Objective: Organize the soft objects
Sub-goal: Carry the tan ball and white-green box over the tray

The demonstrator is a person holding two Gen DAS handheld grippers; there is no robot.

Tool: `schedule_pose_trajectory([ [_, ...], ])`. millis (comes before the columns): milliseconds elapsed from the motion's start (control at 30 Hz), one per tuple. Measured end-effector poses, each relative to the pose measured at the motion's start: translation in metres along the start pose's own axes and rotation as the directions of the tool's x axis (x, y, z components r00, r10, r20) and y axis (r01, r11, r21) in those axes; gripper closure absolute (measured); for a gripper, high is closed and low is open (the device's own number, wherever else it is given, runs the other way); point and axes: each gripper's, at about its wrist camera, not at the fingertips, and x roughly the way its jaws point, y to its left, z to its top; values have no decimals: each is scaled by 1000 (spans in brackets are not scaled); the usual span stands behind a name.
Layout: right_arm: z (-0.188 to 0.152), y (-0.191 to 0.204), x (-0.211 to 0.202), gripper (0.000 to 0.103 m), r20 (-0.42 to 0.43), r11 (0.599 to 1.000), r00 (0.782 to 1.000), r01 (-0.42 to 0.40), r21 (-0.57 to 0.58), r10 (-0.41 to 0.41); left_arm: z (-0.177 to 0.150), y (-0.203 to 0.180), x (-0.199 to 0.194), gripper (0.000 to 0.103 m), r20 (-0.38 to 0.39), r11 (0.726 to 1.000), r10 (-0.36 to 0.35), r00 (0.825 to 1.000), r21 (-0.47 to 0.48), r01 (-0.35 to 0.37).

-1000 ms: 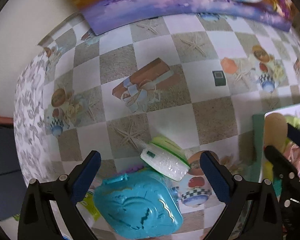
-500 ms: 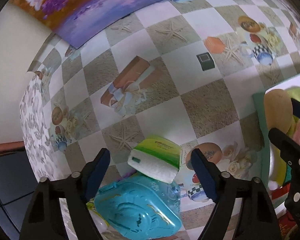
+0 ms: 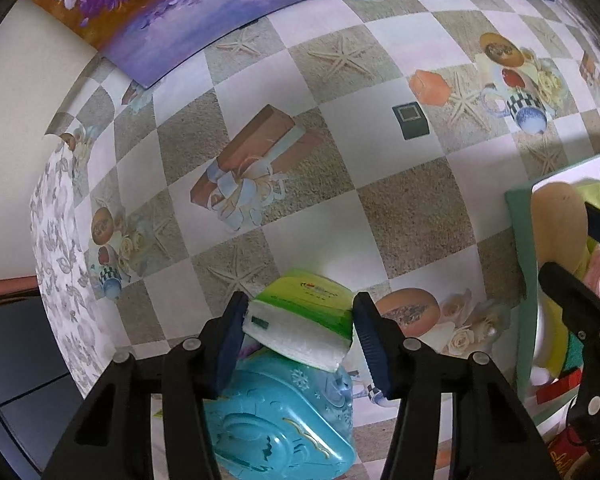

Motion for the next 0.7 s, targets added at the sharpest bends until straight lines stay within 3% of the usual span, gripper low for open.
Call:
schedule_pose_trajectory([
  [367, -3, -1, -12, 53, 10, 1000, 1000, 20, -12, -20, -6, 13, -27, 48, 86, 992, -46, 995, -113, 55],
  [700, -15, -6, -41, 53, 28, 999, 999, 43, -21, -42, -26, 0, -49, 48, 143, 975, -67, 987, -202, 95],
])
